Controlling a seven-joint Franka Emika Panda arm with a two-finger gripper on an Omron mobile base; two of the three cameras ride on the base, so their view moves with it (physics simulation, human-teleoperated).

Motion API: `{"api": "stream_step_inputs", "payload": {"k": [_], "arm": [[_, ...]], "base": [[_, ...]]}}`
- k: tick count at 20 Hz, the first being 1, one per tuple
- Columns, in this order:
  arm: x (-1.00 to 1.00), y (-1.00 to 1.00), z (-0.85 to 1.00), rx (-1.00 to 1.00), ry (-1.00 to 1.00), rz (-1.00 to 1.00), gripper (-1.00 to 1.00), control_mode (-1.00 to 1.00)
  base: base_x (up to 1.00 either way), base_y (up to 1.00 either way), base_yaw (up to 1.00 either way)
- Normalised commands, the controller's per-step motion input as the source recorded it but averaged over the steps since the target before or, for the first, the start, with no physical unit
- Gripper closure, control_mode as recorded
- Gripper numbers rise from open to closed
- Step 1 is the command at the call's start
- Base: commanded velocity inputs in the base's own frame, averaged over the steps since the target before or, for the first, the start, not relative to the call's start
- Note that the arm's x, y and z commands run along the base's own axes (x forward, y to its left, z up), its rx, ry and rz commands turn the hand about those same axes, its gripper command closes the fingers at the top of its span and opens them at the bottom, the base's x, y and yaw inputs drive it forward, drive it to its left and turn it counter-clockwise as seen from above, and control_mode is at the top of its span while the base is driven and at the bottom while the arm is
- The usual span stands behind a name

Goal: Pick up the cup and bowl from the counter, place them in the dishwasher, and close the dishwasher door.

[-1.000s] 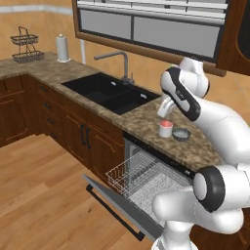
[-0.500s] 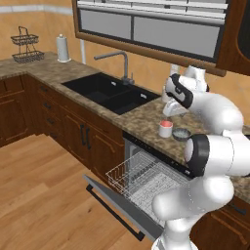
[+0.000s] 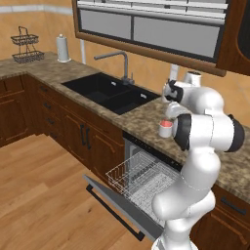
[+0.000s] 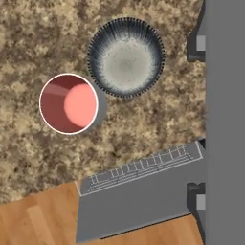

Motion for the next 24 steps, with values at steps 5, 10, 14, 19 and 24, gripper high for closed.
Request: {"api": "stream_step_inputs", "payload": {"k": [5,10,14,19,24], "arm": [[0.05,-0.14,-0.57,-0.10,0.00,-0.01,-1.00,-1.00],[0.00,0.00,-0.46,-0.12,-0.07,0.01,-1.00,-1.00],[0.00,-0.01,-0.40,-0.13,-0.14,0.02,-1.00,-1.00],[0.05,-0.08,-0.40,-0.09,-0.14,0.03,-1.00,-1.00],[0.05,-0.18,-0.31,-0.03,-0.11,0.03,-1.00,-1.00]], "base": [[0.00,0.00,0.00],[0.00,0.00,0.00],[0.00,0.00,0.00],[0.00,0.00,0.00],[0.00,0.00,0.00]]}}
